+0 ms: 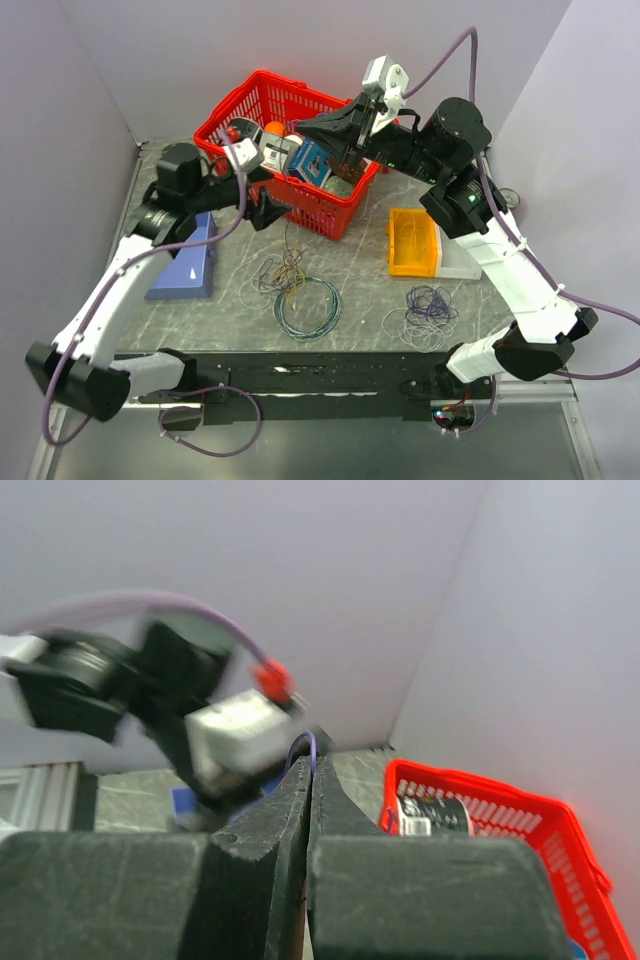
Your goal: Untangle the cables
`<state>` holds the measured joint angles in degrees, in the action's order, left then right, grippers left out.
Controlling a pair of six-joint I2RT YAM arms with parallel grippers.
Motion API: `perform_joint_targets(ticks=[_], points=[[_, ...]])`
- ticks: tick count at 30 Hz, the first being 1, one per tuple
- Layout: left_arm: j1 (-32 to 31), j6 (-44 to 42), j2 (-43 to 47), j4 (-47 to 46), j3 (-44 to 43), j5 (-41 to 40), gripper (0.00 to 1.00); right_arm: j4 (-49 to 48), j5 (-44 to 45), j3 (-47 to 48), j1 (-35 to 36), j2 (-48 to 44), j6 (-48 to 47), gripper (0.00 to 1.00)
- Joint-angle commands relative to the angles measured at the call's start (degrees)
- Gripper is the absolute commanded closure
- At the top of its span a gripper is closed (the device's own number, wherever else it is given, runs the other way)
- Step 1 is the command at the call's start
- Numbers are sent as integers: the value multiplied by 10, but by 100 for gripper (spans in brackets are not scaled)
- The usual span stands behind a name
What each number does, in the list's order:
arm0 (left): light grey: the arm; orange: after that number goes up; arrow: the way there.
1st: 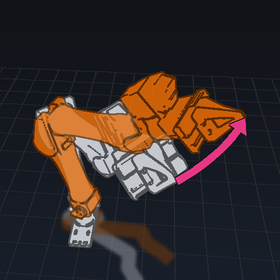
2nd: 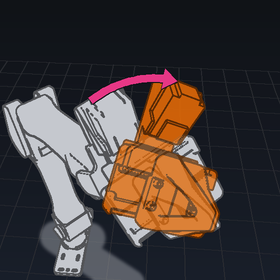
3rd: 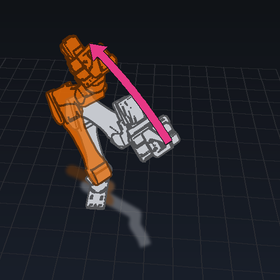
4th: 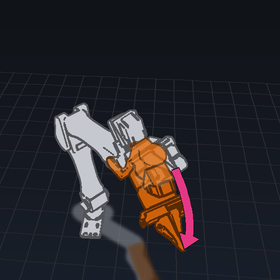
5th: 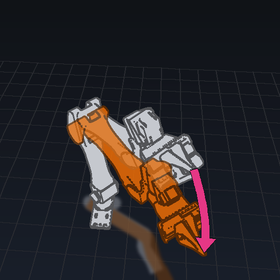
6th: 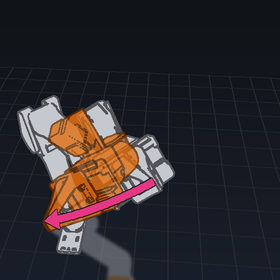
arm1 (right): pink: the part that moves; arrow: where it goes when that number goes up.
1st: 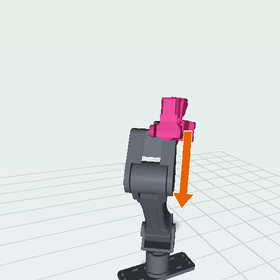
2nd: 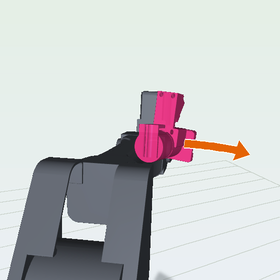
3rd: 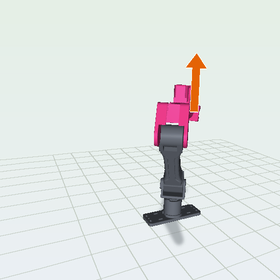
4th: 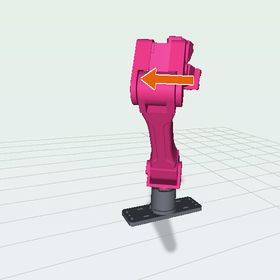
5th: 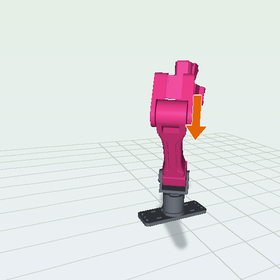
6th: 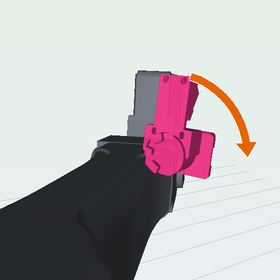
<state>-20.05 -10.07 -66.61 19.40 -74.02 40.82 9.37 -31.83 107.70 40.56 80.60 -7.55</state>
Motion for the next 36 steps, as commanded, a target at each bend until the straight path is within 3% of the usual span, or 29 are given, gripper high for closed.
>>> perform_joint_targets(ticks=[1, 5, 8, 11, 12, 13, 19, 21, 22, 23, 25, 28, 30, 32, 36], points=[[-19, 44, -37, -47, -2, 4, 2, -37, -26, 29, 1, 4, 24, 100], [-38, 22, -47, -32, -3, 33, 2, -40, -26, 29, 1, 4, 25, 100], [-49, 24, -53, -33, 6, 39, 13, -43, -28, 28, 1, 4, 27, 100], [-55, 21, -56, -20, 7, 55, 41, -40, -25, 29, 1, 4, 26, 100], [-54, 20, -55, -16, 6, 51, 77, -38, -18, 30, 1, 4, 24, 100], [-54, 22, -52, -14, 4, 42, 97, -31, -13, 29, 1, 5, 22, 100], [-32, 65, -23, 9, -43, 22, 99, 26, 48, 22, -10, 39, 25, 100], [-13, 81, -2, 16, -53, 23, 99, 89, 60, 32, -13, 67, 28, 97], [1, 87, 4, 19, -60, 16, 99, 115, 61, 37, -13, 100, 29, 89], [6, 96, 11, 19, -62, 10, 99, 136, 55, 44, -13, 115, 30, 62], [25, 138, 30, 13, -68, -1, 99, 175, 28, 37, -14, 147, 41, 29], [38, 179, 49, -11, -81, -42, 99, 154, -5, -17, -14, 147, 54, 1], [41, 194, 53, -17, -91, -78, 99, 108, -21, -96, -12, 114, 64, 0], [41, 203, 54, -18, -105, -94, 99, 2, -31, -191, -8, 91, 74, 0], [41, 224, 55, -19, -119, -103, 99, -169, -80, -294, 15, 76, 108, 0]])
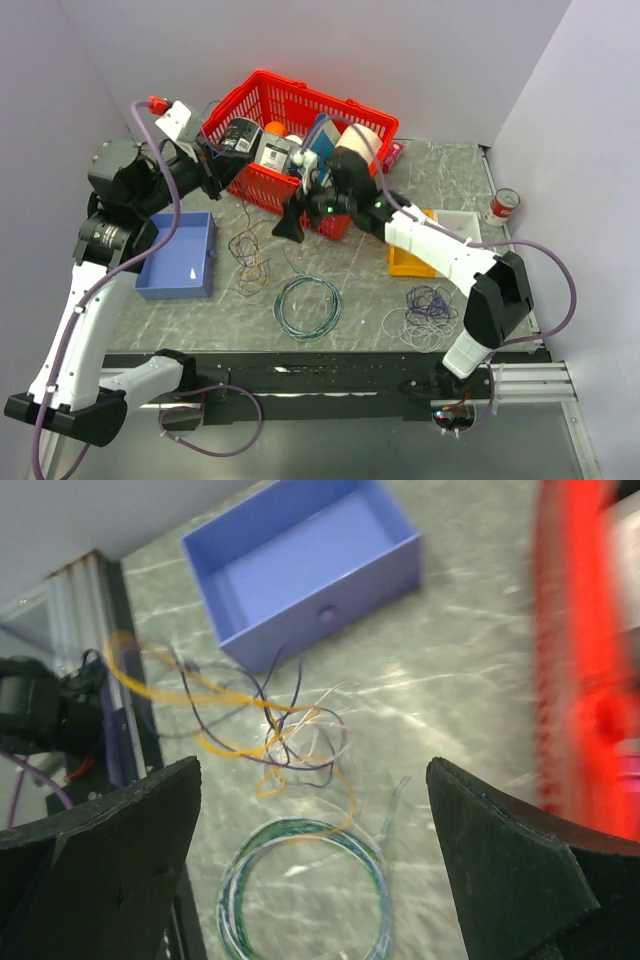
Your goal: Untangle the cables
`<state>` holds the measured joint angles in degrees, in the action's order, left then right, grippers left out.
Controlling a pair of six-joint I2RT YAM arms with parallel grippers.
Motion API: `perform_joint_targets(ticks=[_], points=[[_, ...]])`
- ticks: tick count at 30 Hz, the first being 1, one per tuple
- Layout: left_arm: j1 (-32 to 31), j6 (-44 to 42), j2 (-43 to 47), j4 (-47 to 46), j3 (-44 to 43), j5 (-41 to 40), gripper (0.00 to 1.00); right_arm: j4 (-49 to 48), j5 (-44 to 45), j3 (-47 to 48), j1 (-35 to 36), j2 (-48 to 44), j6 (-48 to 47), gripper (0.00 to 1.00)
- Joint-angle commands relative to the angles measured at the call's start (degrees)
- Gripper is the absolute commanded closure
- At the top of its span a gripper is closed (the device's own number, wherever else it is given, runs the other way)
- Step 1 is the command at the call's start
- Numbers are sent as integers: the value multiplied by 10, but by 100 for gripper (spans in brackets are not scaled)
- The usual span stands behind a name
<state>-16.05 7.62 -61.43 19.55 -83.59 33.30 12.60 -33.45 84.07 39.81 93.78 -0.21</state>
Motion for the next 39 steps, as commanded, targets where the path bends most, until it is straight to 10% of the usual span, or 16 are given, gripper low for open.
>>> perform_joint_targets(ticks=[1, 11, 22, 39], points=[[1, 51, 3, -21, -26, -24, 99, -253, -69, -68, 32, -51, 38, 0], [1, 55, 3, -21, -52, -3, 99, -324, -134, -16, 33, 56, 64, 12], [18, 6, -17, -32, -142, -75, 99, -298, -136, -35, 34, 91, 64, 100], [35, -254, -84, -148, -343, -416, 99, -189, -50, -81, 34, 160, 36, 100]])
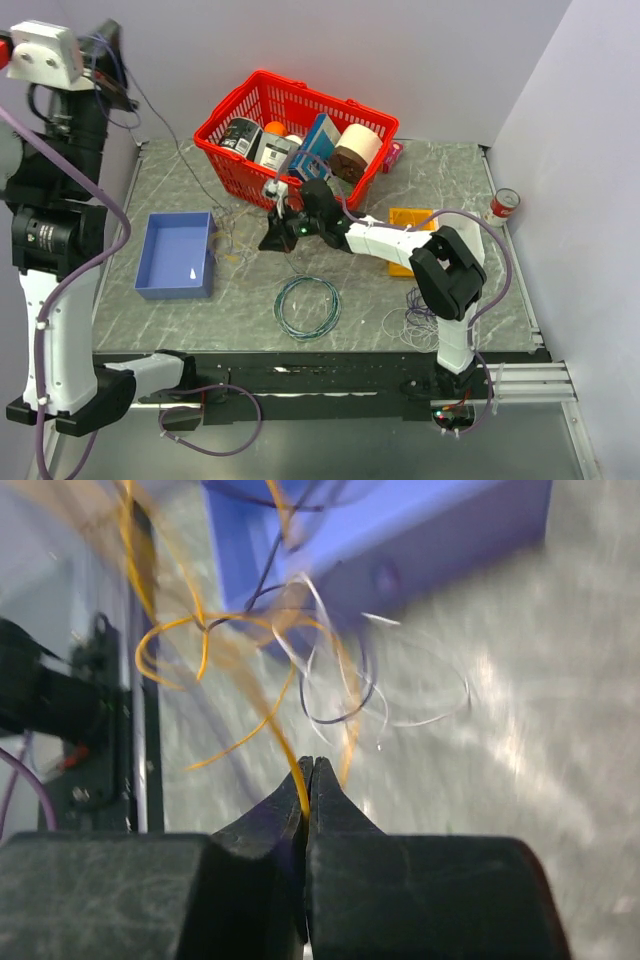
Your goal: Untangle the cables
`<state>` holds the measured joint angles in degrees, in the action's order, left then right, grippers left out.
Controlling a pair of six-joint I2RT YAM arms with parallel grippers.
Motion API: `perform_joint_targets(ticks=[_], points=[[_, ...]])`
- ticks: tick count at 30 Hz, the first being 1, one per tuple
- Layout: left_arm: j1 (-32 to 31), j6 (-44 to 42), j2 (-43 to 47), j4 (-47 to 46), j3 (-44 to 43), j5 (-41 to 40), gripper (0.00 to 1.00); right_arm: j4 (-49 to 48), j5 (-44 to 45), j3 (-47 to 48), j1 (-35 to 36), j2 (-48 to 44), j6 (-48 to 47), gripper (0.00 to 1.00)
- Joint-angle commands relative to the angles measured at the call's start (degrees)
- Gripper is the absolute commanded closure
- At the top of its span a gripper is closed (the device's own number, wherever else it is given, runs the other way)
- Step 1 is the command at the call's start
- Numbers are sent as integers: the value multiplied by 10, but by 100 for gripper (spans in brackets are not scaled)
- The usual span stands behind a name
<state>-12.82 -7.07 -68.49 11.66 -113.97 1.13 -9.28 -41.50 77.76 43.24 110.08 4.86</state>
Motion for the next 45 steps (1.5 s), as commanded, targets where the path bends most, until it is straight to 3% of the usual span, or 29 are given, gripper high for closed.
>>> perform_joint_targets(ticks=[1, 5, 11, 15, 20, 25, 30, 32, 34, 38, 39, 42, 45], points=[[3, -122, -16, -89, -41, -106, 99, 33, 35, -27, -1, -4, -18, 100], [3, -191, -20, -141, -31, -120, 99, 57, 57, -35, -1, -7, -34, 100], [21, -233, -56, -104, -69, -148, 99, 80, 71, -30, 0, -6, -43, 100], [67, -247, -64, -107, -47, -154, 99, 80, 73, -37, -1, -12, -43, 100], [155, -221, -146, -52, -179, -127, 99, 90, 77, -40, -1, -21, -60, 100], [213, -228, -193, -112, -265, -137, 99, 86, 76, -52, -8, -14, -52, 100], [218, -260, -143, -226, -179, -110, 99, 80, 80, -65, -9, -14, -53, 100], [229, -266, -183, -226, -266, -127, 99, 88, 84, -63, -8, -13, -58, 100], [237, -268, -181, -212, -289, -97, 99, 90, 88, -62, -9, -14, -64, 100], [237, -212, -70, -184, -105, 43, 99, 88, 92, -61, -7, -17, -64, 100], [237, -183, -63, -124, -98, 82, 99, 89, 90, -57, -8, -16, -64, 100], [237, -135, -60, -49, -80, 92, 99, 90, 85, -48, -8, -15, -64, 100], [238, -122, -35, -29, 14, 93, 99, 90, 81, -45, -8, -20, -64, 100]])
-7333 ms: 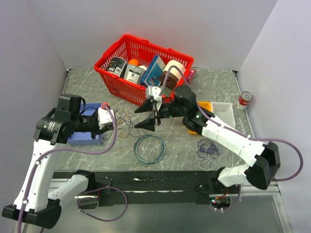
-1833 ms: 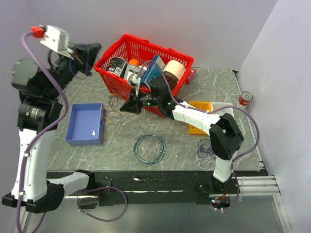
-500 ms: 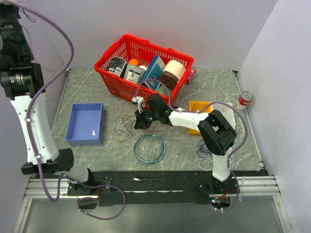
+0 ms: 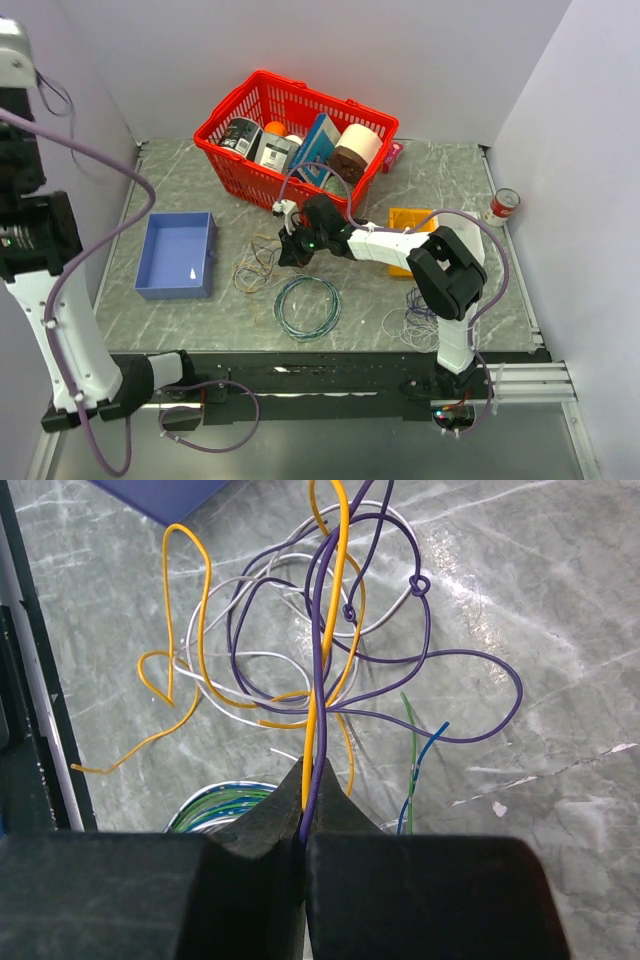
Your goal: Untangle the cables
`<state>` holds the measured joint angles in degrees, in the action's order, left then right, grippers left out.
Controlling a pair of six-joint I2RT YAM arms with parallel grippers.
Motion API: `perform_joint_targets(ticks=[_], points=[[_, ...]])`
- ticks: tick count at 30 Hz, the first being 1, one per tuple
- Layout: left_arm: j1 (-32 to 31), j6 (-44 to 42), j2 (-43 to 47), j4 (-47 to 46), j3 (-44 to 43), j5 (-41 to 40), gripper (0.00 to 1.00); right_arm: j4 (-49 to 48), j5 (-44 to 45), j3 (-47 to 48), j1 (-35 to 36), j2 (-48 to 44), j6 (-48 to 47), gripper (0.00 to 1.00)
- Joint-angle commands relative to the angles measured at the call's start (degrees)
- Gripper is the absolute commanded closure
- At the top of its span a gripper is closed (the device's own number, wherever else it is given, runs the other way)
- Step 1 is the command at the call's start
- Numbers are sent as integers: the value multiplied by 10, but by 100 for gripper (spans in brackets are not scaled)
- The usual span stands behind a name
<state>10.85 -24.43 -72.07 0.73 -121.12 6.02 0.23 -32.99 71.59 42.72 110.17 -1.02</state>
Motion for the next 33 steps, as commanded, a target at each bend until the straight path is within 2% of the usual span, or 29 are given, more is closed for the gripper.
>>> perform_joint_targets(ticks=[1, 7, 12, 15, 23, 33], points=[[0, 55, 10, 87, 127, 44, 99, -5, -6, 16, -2, -23, -3, 100], [2, 40, 26, 77, 240, 18, 99, -8, -13, 16, -2, -34, 0, 100], [7, 31, 31, 74, 275, 14, 99, -13, -10, 7, -2, -41, 0, 100], [8, 41, 25, 74, 259, 15, 99, -8, -12, 12, -2, -38, -3, 100], [8, 70, -20, 88, 115, 19, 99, -5, -11, 20, -1, -31, -7, 100], [14, 39, -8, 75, 165, 6, 99, 10, -1, 25, -2, -30, -18, 100]])
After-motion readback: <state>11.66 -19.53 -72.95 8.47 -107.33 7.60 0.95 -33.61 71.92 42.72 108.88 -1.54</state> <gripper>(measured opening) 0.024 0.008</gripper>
